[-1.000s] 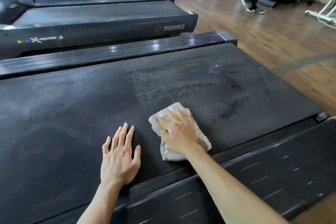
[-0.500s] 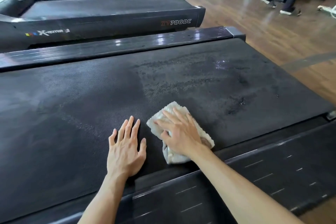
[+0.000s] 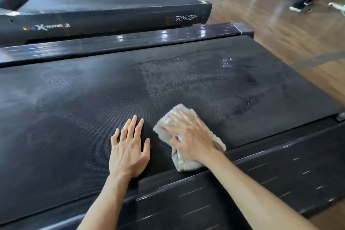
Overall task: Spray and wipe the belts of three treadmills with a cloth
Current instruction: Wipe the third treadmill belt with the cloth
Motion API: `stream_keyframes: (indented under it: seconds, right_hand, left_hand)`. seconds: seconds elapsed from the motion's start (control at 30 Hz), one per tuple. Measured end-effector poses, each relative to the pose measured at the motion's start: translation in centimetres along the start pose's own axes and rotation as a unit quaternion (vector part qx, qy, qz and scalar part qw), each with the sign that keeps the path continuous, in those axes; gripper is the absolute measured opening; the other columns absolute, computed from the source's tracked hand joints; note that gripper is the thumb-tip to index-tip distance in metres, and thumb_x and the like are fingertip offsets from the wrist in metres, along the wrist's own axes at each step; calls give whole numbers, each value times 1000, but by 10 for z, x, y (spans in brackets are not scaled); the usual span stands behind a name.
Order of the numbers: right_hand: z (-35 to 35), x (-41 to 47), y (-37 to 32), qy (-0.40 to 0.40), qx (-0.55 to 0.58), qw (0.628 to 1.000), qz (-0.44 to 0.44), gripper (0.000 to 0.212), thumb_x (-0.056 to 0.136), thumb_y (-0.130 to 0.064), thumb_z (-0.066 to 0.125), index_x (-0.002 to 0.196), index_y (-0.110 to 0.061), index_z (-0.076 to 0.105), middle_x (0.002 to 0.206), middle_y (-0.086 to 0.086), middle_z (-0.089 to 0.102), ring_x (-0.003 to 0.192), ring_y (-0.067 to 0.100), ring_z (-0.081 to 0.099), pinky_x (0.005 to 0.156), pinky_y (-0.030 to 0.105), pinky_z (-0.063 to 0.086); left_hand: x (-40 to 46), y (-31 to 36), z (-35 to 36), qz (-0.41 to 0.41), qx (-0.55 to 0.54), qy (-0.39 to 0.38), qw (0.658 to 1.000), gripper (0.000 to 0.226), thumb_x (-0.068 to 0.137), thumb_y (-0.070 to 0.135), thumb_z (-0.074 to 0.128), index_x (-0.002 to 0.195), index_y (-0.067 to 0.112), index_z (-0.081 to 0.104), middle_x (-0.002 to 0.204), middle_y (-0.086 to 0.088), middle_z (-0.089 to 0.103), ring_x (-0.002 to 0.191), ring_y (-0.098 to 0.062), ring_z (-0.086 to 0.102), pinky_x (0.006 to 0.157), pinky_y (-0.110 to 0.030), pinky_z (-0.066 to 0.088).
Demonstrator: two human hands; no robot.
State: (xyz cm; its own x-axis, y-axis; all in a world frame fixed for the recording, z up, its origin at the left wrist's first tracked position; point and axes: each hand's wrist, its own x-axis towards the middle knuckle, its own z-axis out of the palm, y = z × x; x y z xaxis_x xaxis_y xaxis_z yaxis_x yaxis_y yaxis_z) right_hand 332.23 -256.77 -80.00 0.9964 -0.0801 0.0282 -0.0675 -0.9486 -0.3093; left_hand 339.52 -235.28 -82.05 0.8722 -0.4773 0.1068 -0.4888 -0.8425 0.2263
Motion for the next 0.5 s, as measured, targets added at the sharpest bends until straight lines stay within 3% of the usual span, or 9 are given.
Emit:
stream_keyframes:
  seconds: [0.13,0.23,0.3,0.43,0.5]
  right_hand:
    - [-10,-10,34,23,0,997,71,65,86,-55,21,139,-50,58,166,-15,30,158,12,12,127,45,9]
    - [-11,27,36,56,-34,989,136,61,91,-55,20,132,-46,64,156,-14,45,151,18,26,122,45,18]
    - [-8,42,12,43,-40,991,121,52,94,-49,24,124,-42,66,144,-11,52,143,22,33,119,48,22]
    - [-3,0,-17,5,4,1000,10,58,91,-50,25,139,-50,56,163,-12,37,155,21,18,126,52,6]
    - [-8,-21,6,49,19,998,17,54,90,-46,28,129,-45,65,152,-11,50,145,22,33,122,50,21]
  left_hand:
    - [0,1,0,0,-7,5,1000,72,93,55,19,160,29,25,170,8,10,156,-9,4,126,-43,7]
    - [0,0,1,0,-4,5,1000,72,92,55,20,159,29,25,170,9,10,156,-9,4,125,-42,6]
    - [1,-1,0,2,-5,-1,1000,72,92,56,20,160,29,24,170,9,9,156,-9,3,126,-43,7]
    - [0,0,-2,-2,-4,-3,1000,75,91,57,15,161,30,21,170,11,5,156,-8,1,126,-42,7]
    - [0,0,-2,0,-2,0,1000,74,92,57,15,161,30,21,170,11,5,156,-8,1,126,-42,6]
